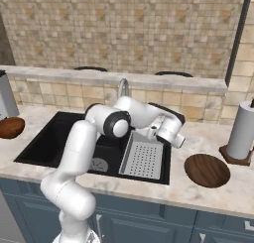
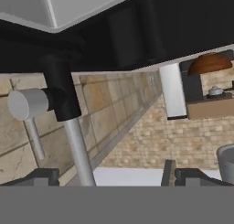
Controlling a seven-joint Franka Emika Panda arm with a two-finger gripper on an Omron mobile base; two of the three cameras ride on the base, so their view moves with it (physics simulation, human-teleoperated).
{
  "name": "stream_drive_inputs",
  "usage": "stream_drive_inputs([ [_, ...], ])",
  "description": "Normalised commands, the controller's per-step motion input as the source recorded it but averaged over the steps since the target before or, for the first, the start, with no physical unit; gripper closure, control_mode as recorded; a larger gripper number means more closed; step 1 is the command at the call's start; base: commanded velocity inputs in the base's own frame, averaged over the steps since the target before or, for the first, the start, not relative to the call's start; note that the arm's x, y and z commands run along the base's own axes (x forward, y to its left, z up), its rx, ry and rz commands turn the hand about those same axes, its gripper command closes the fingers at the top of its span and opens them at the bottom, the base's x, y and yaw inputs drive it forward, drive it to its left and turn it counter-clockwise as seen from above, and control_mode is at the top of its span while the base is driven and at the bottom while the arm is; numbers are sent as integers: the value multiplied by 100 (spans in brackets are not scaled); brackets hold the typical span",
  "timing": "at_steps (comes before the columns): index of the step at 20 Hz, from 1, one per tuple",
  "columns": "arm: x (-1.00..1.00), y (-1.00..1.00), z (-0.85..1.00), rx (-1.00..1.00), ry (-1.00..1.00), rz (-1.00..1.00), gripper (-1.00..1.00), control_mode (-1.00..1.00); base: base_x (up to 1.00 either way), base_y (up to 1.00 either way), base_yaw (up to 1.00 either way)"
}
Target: Rinse each bowl for a few seconds and place them down in the sink or on the counter.
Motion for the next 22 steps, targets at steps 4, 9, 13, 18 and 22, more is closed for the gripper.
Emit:
stream_drive_inputs([
  [4, 20, -3, 0, 10, 0, 0, -100, -100, 0, 0, 0],
  [9, 37, 1, 0, 2, 0, -3, -100, -100, 0, 0, 0],
  [13, 28, 1, 0, 0, 0, -5, -100, -100, 0, 0, 0],
  [18, 9, 1, -4, 0, -1, -6, -100, -100, 0, 0, 0],
  [22, 0, 17, -14, -3, -3, -5, -100, -100, 0, 0, 0],
])
